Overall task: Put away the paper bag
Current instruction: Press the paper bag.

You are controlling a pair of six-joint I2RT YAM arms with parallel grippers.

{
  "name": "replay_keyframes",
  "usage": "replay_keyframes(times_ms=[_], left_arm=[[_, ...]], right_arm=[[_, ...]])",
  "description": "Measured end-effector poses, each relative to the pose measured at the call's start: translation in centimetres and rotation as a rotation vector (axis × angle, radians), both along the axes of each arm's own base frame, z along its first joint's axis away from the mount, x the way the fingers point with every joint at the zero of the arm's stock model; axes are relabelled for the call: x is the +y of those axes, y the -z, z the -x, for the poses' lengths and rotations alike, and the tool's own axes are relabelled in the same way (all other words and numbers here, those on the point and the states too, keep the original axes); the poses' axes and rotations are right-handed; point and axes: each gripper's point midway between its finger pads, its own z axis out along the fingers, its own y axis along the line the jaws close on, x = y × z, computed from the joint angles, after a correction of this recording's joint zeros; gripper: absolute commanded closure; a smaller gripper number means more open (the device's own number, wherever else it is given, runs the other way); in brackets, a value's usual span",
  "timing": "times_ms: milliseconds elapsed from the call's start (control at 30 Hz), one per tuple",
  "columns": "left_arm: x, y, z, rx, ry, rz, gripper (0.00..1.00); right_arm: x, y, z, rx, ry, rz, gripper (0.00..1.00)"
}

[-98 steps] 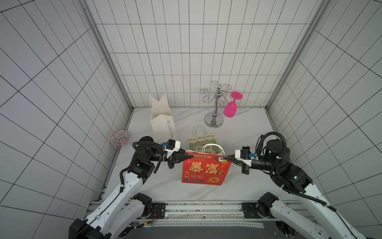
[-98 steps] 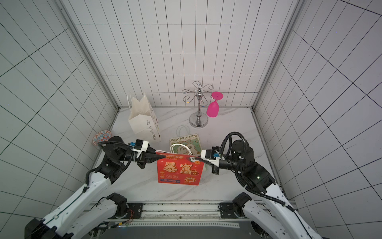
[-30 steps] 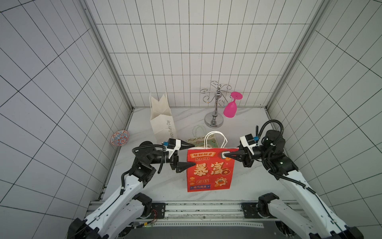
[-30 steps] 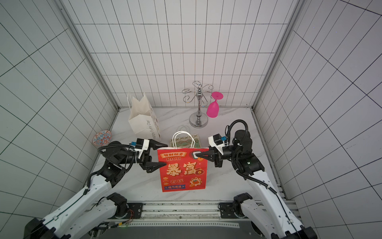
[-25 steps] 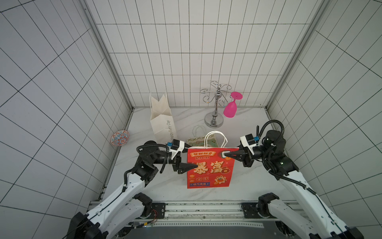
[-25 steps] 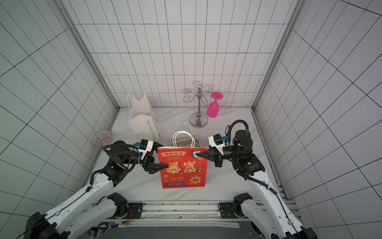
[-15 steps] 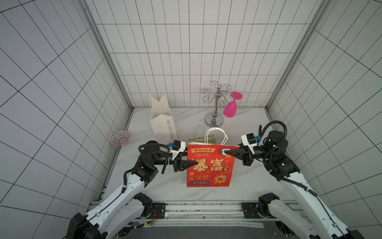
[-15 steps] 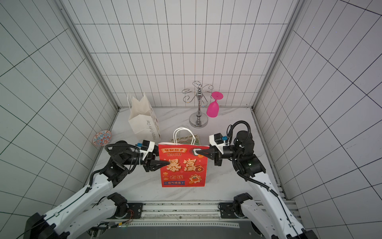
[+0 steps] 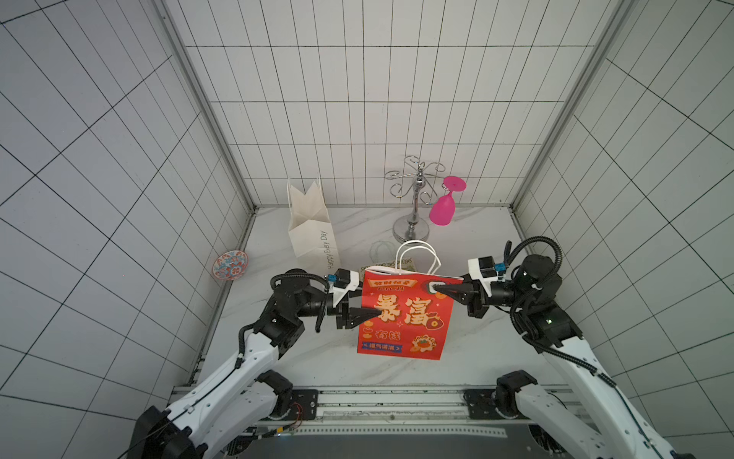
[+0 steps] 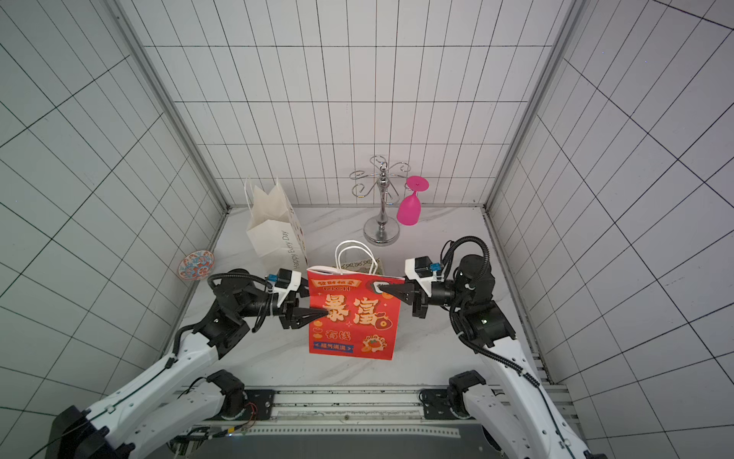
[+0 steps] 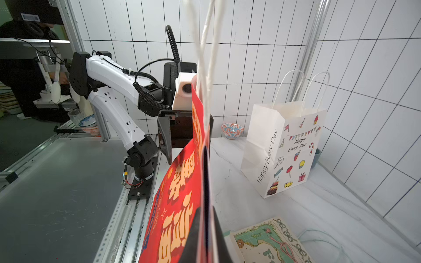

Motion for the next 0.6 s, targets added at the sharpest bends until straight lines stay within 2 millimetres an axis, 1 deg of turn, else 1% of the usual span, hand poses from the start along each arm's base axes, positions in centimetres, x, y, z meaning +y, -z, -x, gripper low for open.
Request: replay_keyframes(times_ms=[67,167,300,333,367,400,433,467,500,533,567,600], left_arm=[[0.0,0.4,-0.1,-0.003,-0.004,-0.012,0.37],[0.0,0.9,0.0,-0.005,0.003,-0.030,0.61],[0.0,1.2,0.3,-0.010,0.022,-0.038,0.94],[0.0,1.2,0.4,-0.011,0.028,-0.040,0.99],[0.0,1.3,0.5,-0.009,0.033,-0.041,1.00],[0.0,1.3,0.6,-0.009,0.038,-0.041,0.97],[0.0,1.3,0.6,-0.008,0.040,-0.041,0.82],[0.0,1.3,0.6,-0.011,0.040,-0.041,0.58],[0.0,1.3,0.6,-0.013,0.038,-0.042,0.40],[0.0,1.4,0.5,-0.010,0.033,-0.045,0.30],[0.0,1.4,0.4,-0.007,0.028,-0.047,0.24],[0.0,1.5,0.3,-0.003,0.022,-0.051,0.21]], right_arm=[[-0.1,-0.3,0.1,-0.013,0.007,-0.004,1.00],[-0.2,-0.5,0.2,-0.023,0.016,-0.006,1.00],[-0.2,-0.4,0.0,-0.023,0.025,-0.006,1.00],[-0.2,-0.4,0.0,-0.023,0.026,-0.006,1.00],[-0.2,-0.4,0.0,-0.023,0.028,-0.006,1.00],[-0.2,-0.5,0.0,-0.024,0.030,-0.006,1.00],[-0.2,-0.5,-0.1,-0.024,0.032,-0.006,1.00],[-0.2,-0.5,-0.1,-0.024,0.033,-0.006,1.00],[-0.2,-0.5,-0.1,-0.024,0.035,-0.006,1.00],[-0.3,-0.5,-0.1,-0.028,0.038,-0.007,1.00],[-0.3,-0.6,-0.1,-0.031,0.038,-0.008,1.00],[-0.3,-0.7,0.0,-0.035,0.040,-0.009,1.00]])
